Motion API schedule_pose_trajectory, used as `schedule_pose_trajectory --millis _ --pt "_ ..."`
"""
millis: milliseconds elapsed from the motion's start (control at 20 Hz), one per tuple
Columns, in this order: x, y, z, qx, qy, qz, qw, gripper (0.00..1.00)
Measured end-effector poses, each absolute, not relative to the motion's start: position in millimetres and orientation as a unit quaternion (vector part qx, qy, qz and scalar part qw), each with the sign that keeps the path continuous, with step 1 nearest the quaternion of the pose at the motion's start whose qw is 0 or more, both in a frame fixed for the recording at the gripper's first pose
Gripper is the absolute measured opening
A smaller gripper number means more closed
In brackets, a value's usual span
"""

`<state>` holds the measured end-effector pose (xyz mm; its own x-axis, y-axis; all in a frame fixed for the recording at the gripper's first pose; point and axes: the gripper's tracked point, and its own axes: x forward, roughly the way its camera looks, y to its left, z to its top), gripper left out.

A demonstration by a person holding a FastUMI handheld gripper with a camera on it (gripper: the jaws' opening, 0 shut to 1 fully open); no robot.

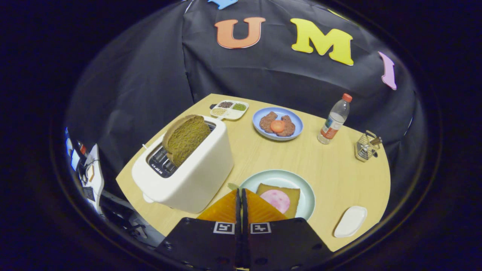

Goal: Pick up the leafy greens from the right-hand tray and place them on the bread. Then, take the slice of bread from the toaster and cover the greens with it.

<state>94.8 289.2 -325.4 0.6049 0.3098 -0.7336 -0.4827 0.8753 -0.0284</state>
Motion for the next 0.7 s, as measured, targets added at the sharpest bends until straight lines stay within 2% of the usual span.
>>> schedule_pose_trajectory --millis 100,700 --pt "95.2 288.3 -331.6 -0.107 0.393 0.224 0.885 0.01" --pt "177.2 210.3 -392.6 -0.135 0.409 0.127 0.894 0.01"
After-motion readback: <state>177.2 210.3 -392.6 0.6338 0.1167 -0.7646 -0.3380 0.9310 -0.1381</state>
